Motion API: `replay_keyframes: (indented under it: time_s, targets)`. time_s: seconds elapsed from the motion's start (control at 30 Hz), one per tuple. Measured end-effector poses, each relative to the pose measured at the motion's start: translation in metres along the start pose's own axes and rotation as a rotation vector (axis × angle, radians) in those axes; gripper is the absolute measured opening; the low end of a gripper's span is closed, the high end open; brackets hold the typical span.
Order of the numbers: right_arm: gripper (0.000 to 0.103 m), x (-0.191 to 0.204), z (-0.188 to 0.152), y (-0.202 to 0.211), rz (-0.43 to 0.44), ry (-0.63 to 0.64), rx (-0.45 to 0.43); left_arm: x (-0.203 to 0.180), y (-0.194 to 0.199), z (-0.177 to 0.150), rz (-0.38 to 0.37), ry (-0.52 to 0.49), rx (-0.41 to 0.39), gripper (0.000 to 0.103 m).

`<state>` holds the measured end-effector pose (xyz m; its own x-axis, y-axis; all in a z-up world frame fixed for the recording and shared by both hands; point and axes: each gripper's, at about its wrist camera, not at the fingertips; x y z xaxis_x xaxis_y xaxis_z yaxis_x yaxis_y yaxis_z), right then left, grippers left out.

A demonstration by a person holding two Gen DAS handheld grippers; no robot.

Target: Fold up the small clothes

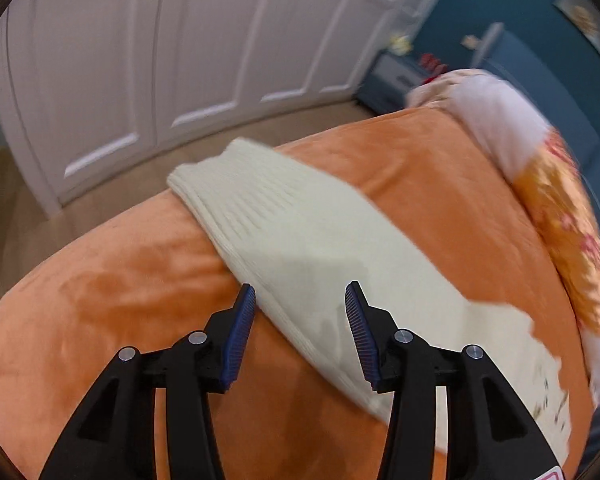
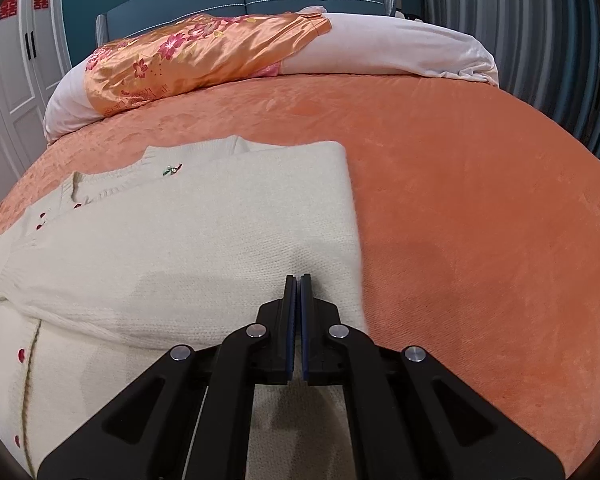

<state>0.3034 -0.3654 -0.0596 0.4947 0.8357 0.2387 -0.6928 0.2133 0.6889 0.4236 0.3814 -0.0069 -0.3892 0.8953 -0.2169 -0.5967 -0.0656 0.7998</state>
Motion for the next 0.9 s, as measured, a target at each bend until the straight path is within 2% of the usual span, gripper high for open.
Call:
replay_keyframes:
  time_s: [0.03,0.13,0.23,0.3,0.4,0.47,0.53,0.63,0.7,0.8,0.87,0.9]
  targets:
    - [0.0,0.0,0.0,-0.001,0.0,0.0,0.0,0.005,-0.009,0.003,0.004,0.029,0.02,0.043]
    - [0.0,-0.001,0.0,-0.001,0.002,0.0,-0.001,0.002,-0.013,0.01,0.0,0.038,0.014,0.009]
    - [0.0,-0.002,0.0,-0.001,0.007,-0.005,-0.005,-0.029,0.015,0.02,0.007,-0.049,-0.076,0.008]
    - [0.0,-0.003,0.0,-0.001,0.015,-0.013,-0.006,-0.061,0.04,0.023,-0.022,-0.116,-0.134,0.008]
    - [0.0,-0.005,0.0,-0.002,0.023,-0.019,-0.006,-0.134,0.091,0.019,-0.132,-0.253,-0.236,0.008]
    - [0.0,-0.005,0.0,-0.001,0.023,-0.02,-0.007,-0.202,0.128,-0.001,-0.231,-0.391,-0.296,0.008]
    - [0.0,-0.005,0.0,-0.001,0.024,-0.02,-0.007,-0.258,0.15,-0.028,-0.336,-0.489,-0.31,0.008]
    - [0.0,-0.006,0.001,-0.001,0.031,-0.027,-0.007,-0.341,0.156,-0.089,-0.495,-0.599,-0.217,0.009]
    - [0.0,-0.007,0.001,0.0,0.04,-0.035,-0.006,-0.382,0.142,-0.135,-0.539,-0.658,-0.138,0.009]
    - [0.0,-0.012,0.001,0.0,0.064,-0.057,-0.003,-0.424,0.103,-0.212,-0.515,-0.728,-0.011,0.019]
    - [0.0,-0.016,0.002,0.0,0.086,-0.077,0.002,-0.427,0.073,-0.253,-0.456,-0.717,0.071,0.024]
    - [0.0,-0.019,0.003,-0.001,0.104,-0.092,0.007,-0.42,0.069,-0.263,-0.441,-0.707,0.063,0.024]
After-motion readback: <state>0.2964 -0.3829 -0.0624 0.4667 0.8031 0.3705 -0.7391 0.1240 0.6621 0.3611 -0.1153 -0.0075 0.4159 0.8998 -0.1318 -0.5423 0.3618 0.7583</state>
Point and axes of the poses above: each gripper's, at about its wrist camera, not at the fingertips, and y roughly against the way its jaws point, x to its left, z to its top, and after that the axes turned 11 degrees about -y, right-handed
